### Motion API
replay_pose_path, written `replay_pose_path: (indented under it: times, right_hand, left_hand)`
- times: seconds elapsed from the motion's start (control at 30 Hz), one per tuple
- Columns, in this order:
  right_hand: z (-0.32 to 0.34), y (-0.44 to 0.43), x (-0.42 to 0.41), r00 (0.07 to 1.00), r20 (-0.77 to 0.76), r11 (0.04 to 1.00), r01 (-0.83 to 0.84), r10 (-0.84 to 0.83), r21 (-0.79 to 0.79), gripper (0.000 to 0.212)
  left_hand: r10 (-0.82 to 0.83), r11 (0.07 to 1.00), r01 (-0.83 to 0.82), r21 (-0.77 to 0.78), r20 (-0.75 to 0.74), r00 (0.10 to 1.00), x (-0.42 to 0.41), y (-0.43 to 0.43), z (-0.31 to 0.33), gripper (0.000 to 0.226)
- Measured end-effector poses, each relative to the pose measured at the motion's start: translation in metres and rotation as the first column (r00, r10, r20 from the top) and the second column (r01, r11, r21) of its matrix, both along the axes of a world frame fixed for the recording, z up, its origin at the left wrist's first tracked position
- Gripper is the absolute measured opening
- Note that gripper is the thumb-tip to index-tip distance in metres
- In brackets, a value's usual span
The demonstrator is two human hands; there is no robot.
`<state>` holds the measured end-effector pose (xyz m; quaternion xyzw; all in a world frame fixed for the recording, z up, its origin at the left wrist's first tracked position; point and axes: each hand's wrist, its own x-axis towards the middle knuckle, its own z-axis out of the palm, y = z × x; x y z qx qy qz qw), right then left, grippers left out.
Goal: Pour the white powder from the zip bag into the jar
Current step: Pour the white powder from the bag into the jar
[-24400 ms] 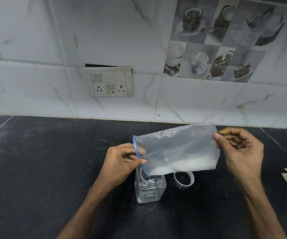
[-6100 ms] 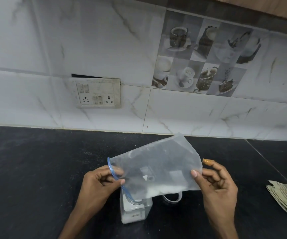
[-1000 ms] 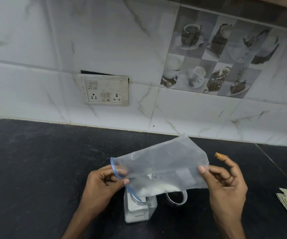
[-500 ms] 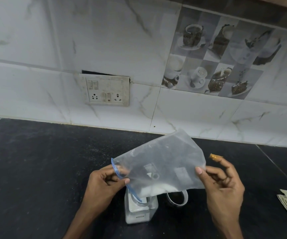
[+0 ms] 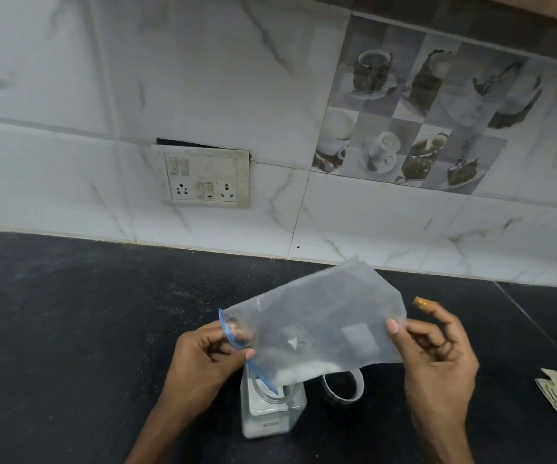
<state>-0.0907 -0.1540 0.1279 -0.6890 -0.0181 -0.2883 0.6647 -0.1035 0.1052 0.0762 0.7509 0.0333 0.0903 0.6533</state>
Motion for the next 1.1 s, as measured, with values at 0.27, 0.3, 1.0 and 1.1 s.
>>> replay_pose_path:
  times: [0.27, 0.3, 1.0, 1.1]
  right_hand:
    - [0.0013, -0.0009, -0.0004, 1.0, -0.017, 1.0, -0.009, 0.009, 0.002, 0.047]
    - [0.0012, -0.0005, 0.0001, 1.0, -0.016, 1.0, 0.001, -0.001, -0.001, 0.047]
    - [0.0044, 0.0042, -0.003, 1.0, -0.015, 1.0, -0.005, 0.005, -0.013, 0.044]
    - [0.0054, 0.0048, -0.0028, 1.0, 0.003, 1.0, 0.02, -0.02, -0.007, 0.044]
  left_hand:
    - [-0.005, 1.0, 0.004, 0.028, 0.016, 1.0, 0.0001, 0.0033, -0.0015, 0.028]
    - [-0.006, 1.0, 0.006, 0.022, 0.018, 1.0, -0.0001, 0.0037, -0.0016, 0.028]
    - [-0.007, 1.0, 0.007, 0.011, 0.007, 1.0, -0.0021, 0.0028, -0.0027, 0.022]
    - [-0.003, 1.0, 0.003, 0.001, 0.011, 1.0, -0.0017, 0.0034, -0.0036, 0.023]
